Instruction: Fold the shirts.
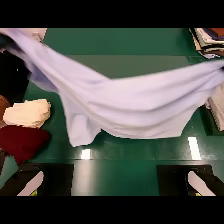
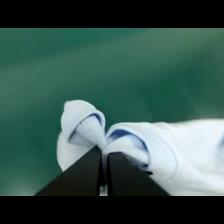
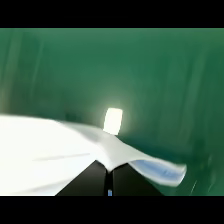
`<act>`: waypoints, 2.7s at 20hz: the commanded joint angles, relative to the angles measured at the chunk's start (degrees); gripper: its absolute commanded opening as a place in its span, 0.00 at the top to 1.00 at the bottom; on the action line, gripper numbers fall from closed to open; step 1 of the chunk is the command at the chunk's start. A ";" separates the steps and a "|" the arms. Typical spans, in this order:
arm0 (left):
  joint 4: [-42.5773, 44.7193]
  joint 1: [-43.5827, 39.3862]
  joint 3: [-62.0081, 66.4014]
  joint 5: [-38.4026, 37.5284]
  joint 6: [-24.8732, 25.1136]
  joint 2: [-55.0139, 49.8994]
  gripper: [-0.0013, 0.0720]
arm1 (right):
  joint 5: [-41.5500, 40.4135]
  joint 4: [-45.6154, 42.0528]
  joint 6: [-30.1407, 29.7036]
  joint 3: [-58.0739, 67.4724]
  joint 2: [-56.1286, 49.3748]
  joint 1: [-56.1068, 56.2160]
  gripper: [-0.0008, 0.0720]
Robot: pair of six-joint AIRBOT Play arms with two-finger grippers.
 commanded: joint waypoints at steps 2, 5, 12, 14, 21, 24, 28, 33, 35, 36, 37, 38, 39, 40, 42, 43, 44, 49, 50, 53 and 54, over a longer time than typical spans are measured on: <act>0.07 0.02 -18.75 2.62 0.66 -12.13 0.94 | -3.67 0.15 -1.14 -14.36 -11.98 5.01 0.97; 0.00 0.02 -21.42 12.55 3.17 -23.82 0.94 | -12.59 0.35 -3.52 -16.76 -21.38 6.14 0.97; -3.78 0.02 -11.39 29.42 3.13 -34.45 0.94 | -18.38 0.28 -3.50 -3.74 -33.14 5.25 0.96; -4.39 0.02 -9.77 30.51 3.10 -34.45 0.52 | -18.53 0.33 -3.50 0.17 -34.93 5.25 0.48; -0.98 5.95 -6.78 2.89 3.91 -34.32 0.23 | -9.86 0.35 -5.84 -0.24 -32.17 2.25 0.46; -1.29 6.08 -13.86 2.29 6.32 -34.34 0.33 | -10.73 0.37 -6.12 -8.00 -27.15 -0.59 0.47; -1.64 2.45 -22.93 13.22 6.58 -35.10 0.33 | -12.44 0.59 -6.67 -16.00 -21.77 -2.86 0.47; -1.53 -2.97 -23.58 19.06 6.49 -38.80 0.33 | -12.57 0.63 -6.97 -20.46 -18.58 -3.43 0.49; -1.49 -3.37 -23.54 18.69 5.90 -38.95 0.33 | -12.59 0.63 -6.97 -21.46 -17.59 -3.43 0.49; -1.49 -3.37 -23.52 17.94 5.90 -38.91 0.33 | -12.57 0.55 -6.99 -21.46 -17.27 -3.43 0.49; -1.53 -3.32 -23.52 16.52 5.88 -38.91 0.33 | -12.63 0.57 -6.97 -21.44 -16.83 -3.43 0.49; -1.57 -3.32 -23.34 14.38 5.90 -38.91 0.34 | -12.81 0.55 -6.97 -21.44 -16.31 -3.43 0.49; -1.53 -3.30 -22.86 11.56 5.90 -38.91 0.65 | -13.07 0.52 -6.99 -21.44 -15.78 -3.43 0.49; -1.38 -3.30 -22.03 8.74 6.40 -38.91 0.93 | -13.09 0.28 -6.97 -21.44 -15.28 -3.45 0.49; -0.68 -3.30 -19.19 3.34 6.38 -38.32 0.94 | -12.55 0.09 -6.97 -21.46 -14.45 -3.74 0.49; -0.11 -3.30 -17.81 2.08 6.32 -37.29 0.94 | -11.43 0.04 -6.99 -21.46 -14.23 -4.42 0.49; 0.55 -3.30 -16.35 1.57 6.05 -35.58 0.94 | -9.99 0.07 -6.97 -21.46 -14.23 -5.18 0.49; 0.66 -3.32 -13.03 0.50 6.05 -26.51 0.94 | -4.87 -6.19 -6.99 -21.51 -14.23 -9.38 0.48; 0.61 -3.32 -13.00 0.22 6.05 -25.44 0.94 | -4.20 -8.28 -6.99 -22.25 -14.21 -9.38 0.48; 0.39 -3.32 -13.00 -1.03 5.90 -23.80 0.94 | -4.28 -8.22 -6.99 -29.70 -14.23 -9.38 0.22; 0.20 -3.32 -13.03 -0.98 5.35 -23.78 0.94 | -5.29 -8.13 -6.99 -33.40 -14.23 -9.29 0.22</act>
